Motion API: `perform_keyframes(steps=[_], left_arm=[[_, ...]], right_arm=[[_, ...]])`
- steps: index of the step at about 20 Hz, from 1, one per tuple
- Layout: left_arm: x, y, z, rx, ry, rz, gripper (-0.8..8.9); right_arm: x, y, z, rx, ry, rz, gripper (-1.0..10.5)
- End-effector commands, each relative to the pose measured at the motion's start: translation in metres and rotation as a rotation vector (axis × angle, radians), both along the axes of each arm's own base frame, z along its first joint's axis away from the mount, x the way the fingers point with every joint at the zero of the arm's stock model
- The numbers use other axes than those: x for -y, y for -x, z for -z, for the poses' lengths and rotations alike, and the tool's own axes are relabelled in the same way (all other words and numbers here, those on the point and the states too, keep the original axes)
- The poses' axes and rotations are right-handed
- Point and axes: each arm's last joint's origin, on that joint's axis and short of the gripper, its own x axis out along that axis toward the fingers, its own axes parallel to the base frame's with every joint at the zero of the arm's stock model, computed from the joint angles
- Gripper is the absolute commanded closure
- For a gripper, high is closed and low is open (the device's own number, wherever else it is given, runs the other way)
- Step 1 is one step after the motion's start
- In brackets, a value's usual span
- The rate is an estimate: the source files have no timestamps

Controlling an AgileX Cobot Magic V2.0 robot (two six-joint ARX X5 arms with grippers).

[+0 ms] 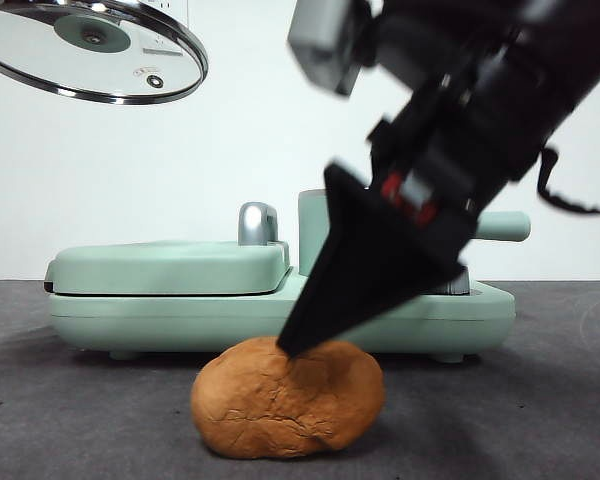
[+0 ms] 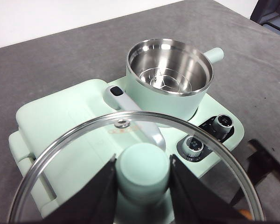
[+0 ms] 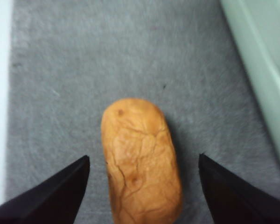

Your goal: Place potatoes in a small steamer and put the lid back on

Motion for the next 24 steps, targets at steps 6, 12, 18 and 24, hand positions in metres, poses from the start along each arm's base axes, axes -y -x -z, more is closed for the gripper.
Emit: perform_keyframes(steps=[6, 12, 18, 24], left_arm=[[0.000, 0.000, -0.008, 0.050, 0.002, -0.020, 8.04], [0.000, 0.000, -0.008, 0.050, 0.002, -0.020, 8.04], [0.000, 0.000, -0.008, 0.050, 0.002, -0.020, 8.04], [0.000, 0.000, -0.008, 0.050, 0.002, -0.020, 8.04]], right_arm=[[-0.009, -0.006, 0.022, -0.053, 0.069, 0.025, 6.2], [-0.006, -0.003, 0.015, -0.109, 0.054, 0.096, 7.2], [0.003, 0.005, -0.005, -0.150, 0.035, 0.169, 7.2], [0.032, 0.017, -0.044, -0.195, 0.050, 0.460, 7.2]])
